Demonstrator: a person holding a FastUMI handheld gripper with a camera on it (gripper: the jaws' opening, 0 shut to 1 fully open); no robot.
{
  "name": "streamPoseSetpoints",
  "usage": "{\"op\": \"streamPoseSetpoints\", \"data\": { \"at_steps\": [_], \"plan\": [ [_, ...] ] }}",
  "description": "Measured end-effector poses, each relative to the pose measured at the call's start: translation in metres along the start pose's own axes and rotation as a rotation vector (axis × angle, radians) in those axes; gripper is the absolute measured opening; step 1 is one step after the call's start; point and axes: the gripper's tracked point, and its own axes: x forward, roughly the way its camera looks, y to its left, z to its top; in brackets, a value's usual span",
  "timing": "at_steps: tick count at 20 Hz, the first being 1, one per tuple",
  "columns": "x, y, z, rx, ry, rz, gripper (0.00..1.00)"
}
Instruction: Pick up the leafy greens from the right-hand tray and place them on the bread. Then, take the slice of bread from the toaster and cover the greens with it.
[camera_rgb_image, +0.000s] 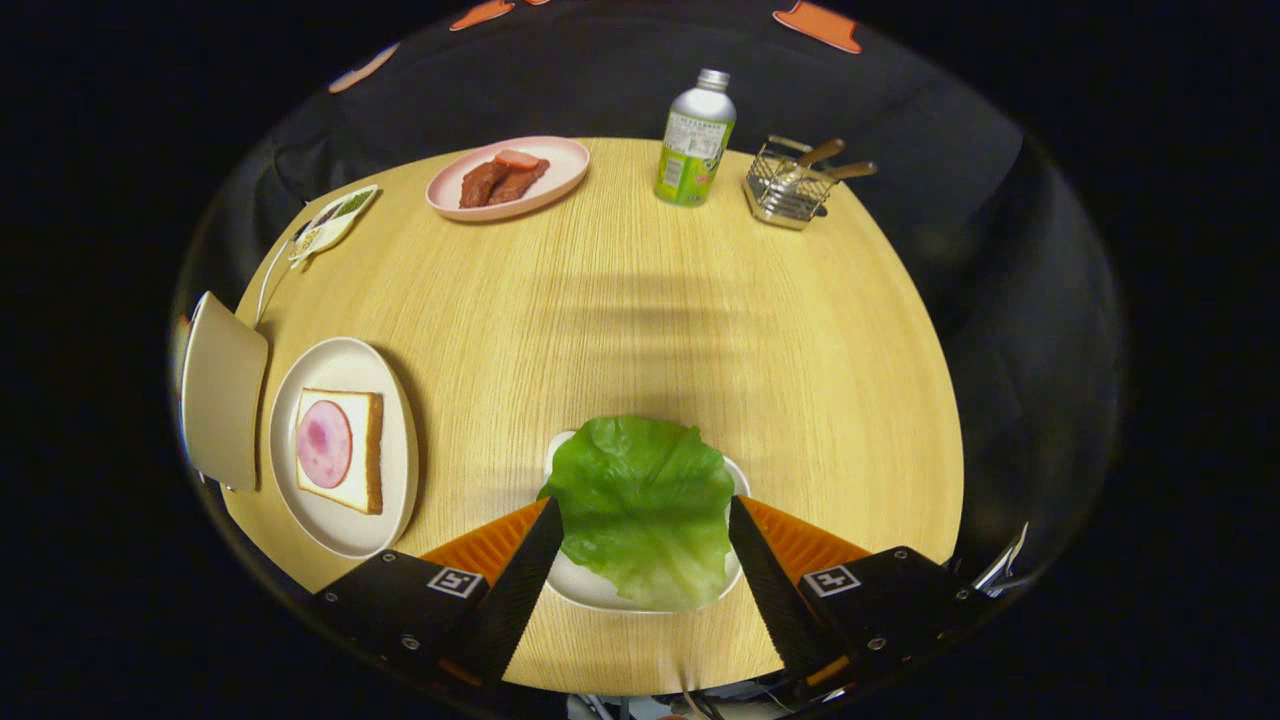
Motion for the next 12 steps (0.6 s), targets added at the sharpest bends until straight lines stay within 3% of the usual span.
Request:
{"op": "streamPoseSetpoints", "data": {
  "at_steps": [6,12],
  "plan": [
    [0.024,0.000,-0.024,0.037,0.129,0.032,1.00],
    [0.036,-0.002,-0.032,0.058,0.173,0.054,1.00]
  ]
}}
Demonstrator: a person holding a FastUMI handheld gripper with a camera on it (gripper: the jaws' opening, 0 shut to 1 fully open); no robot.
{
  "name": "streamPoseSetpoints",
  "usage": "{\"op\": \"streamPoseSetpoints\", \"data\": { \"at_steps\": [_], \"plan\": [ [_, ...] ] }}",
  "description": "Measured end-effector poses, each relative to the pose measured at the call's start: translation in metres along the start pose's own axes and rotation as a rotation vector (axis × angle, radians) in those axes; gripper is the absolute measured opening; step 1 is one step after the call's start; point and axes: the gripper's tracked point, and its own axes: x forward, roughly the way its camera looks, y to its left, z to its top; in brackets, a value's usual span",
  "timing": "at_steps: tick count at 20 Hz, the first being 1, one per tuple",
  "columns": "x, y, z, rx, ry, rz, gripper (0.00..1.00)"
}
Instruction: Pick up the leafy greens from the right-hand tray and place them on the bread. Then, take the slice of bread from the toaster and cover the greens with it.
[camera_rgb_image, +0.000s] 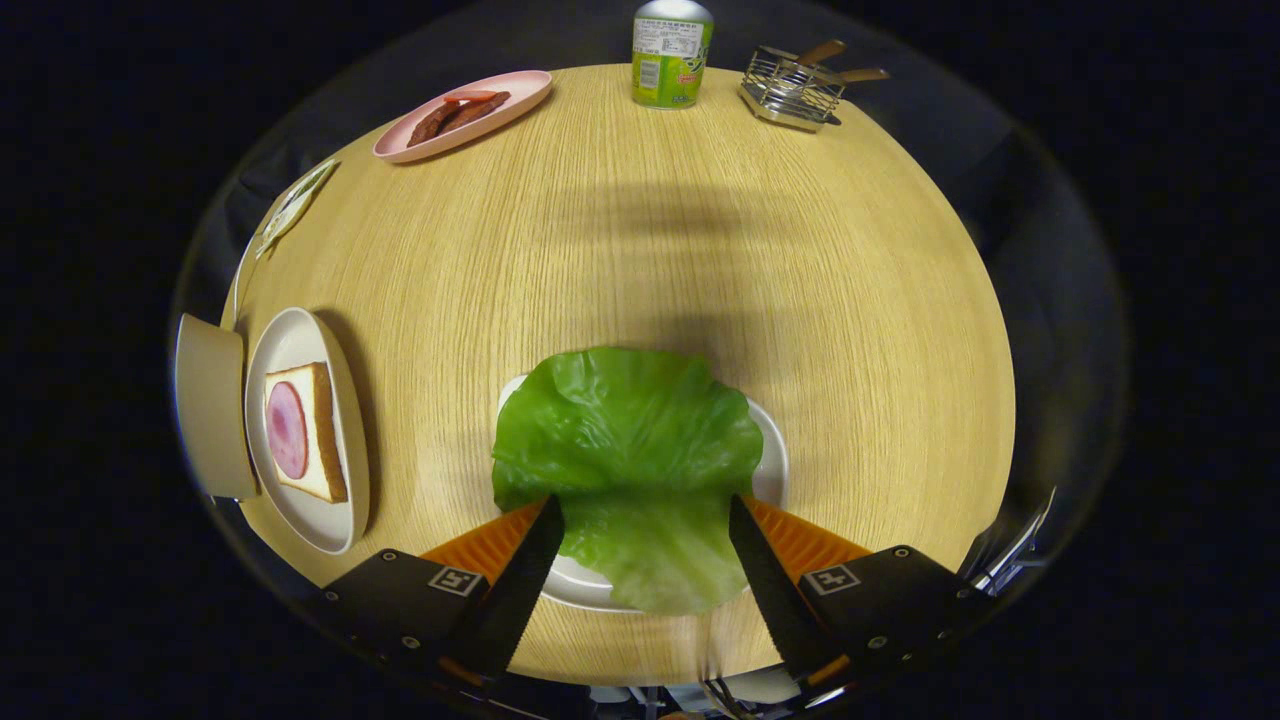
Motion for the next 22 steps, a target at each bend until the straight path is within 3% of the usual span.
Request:
{"op": "streamPoseSetpoints", "data": {
  "at_steps": [3,5,6,9,10,12,16,22],
  "plan": [
    [-0.002,0.003,0.000,0.004,0.014,0.024,0.98],
    [0.001,0.002,-0.001,-0.016,0.010,0.027,0.93],
    [0.001,0.001,-0.001,-0.024,0.007,0.032,0.85],
    [0.000,-0.004,-0.001,-0.029,-0.004,0.028,0.49],
    [0.000,-0.006,0.001,-0.015,-0.004,0.025,0.30],
    [0.002,-0.008,0.001,0.016,0.000,0.040,0.02],
    [-0.023,-0.013,0.008,0.036,-0.037,0.048,0.00],
    [-0.071,0.021,0.030,-0.070,-0.113,0.080,0.00]
  ]
}}
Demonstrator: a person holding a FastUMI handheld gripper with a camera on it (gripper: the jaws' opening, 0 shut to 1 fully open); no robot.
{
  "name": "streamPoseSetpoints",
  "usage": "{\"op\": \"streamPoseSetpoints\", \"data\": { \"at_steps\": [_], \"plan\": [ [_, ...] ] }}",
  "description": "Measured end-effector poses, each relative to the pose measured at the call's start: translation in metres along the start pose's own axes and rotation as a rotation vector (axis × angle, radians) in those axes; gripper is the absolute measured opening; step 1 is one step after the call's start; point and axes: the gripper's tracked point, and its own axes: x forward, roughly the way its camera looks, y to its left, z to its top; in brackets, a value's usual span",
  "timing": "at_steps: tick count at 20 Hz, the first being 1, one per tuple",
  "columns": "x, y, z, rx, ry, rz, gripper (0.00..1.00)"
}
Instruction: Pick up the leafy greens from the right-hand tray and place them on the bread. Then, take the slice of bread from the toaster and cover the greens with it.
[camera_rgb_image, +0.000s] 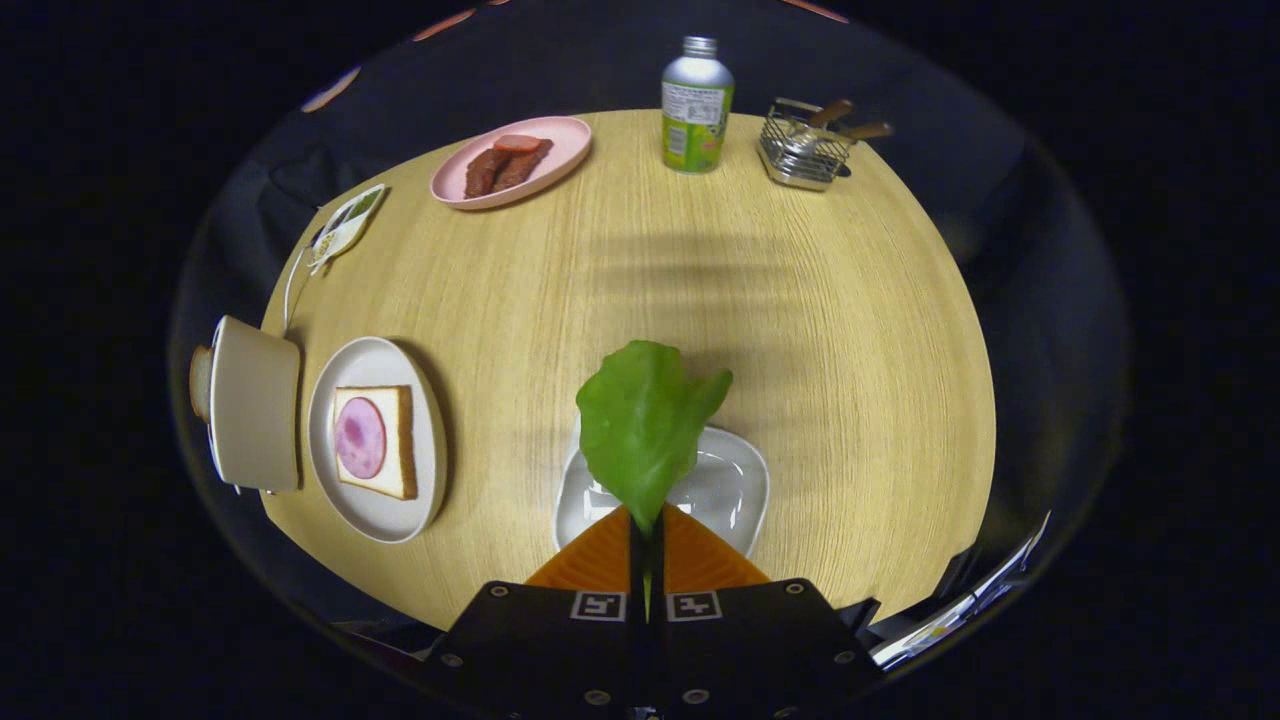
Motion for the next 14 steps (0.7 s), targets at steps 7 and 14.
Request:
{"op": "streamPoseSetpoints", "data": {
  "at_steps": [7,14],
  "plan": [
    [-0.023,0.087,0.019,-0.160,-0.020,0.066,0.01],
    [-0.020,0.168,0.018,-0.288,0.007,0.122,0.01]
  ]
}}
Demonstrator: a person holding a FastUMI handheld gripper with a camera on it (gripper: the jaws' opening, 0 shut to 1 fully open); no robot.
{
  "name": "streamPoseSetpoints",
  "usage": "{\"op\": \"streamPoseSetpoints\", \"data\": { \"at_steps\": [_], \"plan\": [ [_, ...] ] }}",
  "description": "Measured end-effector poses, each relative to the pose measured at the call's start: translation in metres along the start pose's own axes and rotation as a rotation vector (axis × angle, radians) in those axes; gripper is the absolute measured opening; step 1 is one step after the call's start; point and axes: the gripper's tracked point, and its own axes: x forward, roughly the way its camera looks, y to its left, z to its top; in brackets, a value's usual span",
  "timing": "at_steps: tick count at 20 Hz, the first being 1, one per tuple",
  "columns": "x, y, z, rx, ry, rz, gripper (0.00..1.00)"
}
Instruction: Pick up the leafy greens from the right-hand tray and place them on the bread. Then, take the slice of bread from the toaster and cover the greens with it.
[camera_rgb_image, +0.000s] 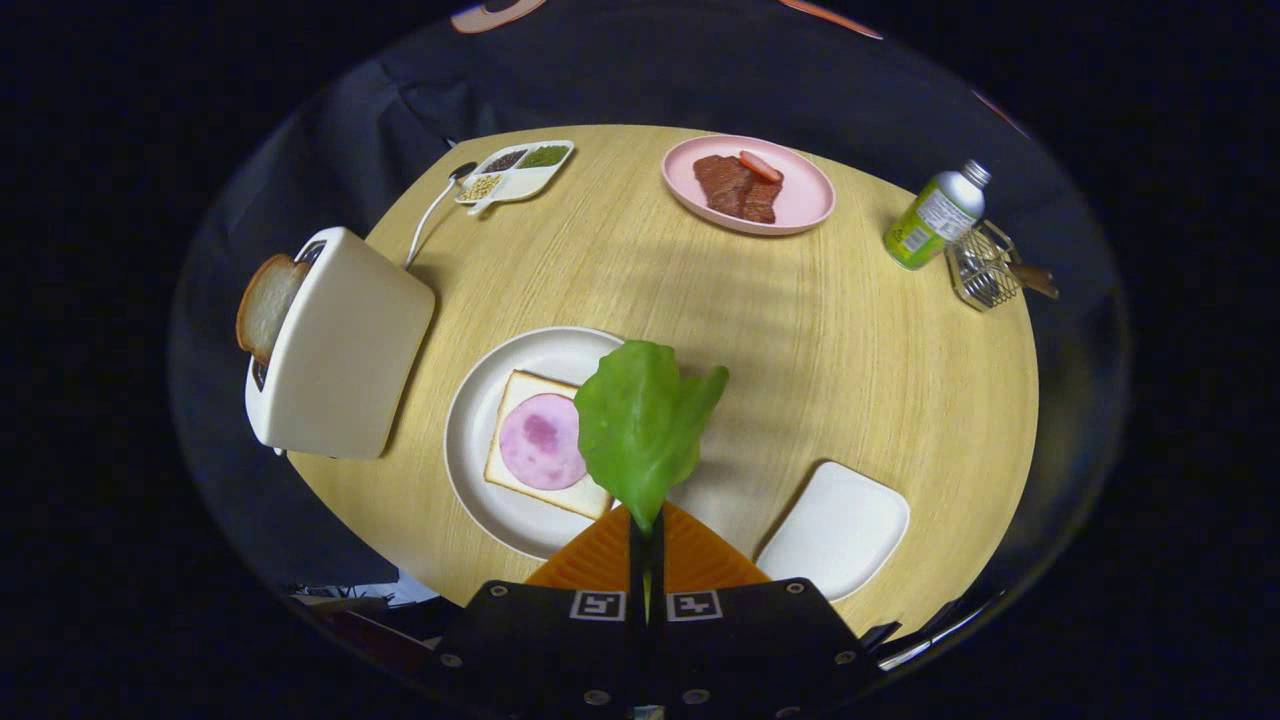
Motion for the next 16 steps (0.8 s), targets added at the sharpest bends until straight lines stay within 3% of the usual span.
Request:
{"op": "streamPoseSetpoints", "data": {
  "at_steps": [8,13,16],
  "plan": [
    [0.028,0.054,0.008,-0.079,0.059,0.025,0.01],
    [0.045,0.054,0.008,-0.103,0.082,-0.019,0.03],
    [0.051,0.050,0.008,-0.083,0.075,-0.034,0.11]
  ]
}}
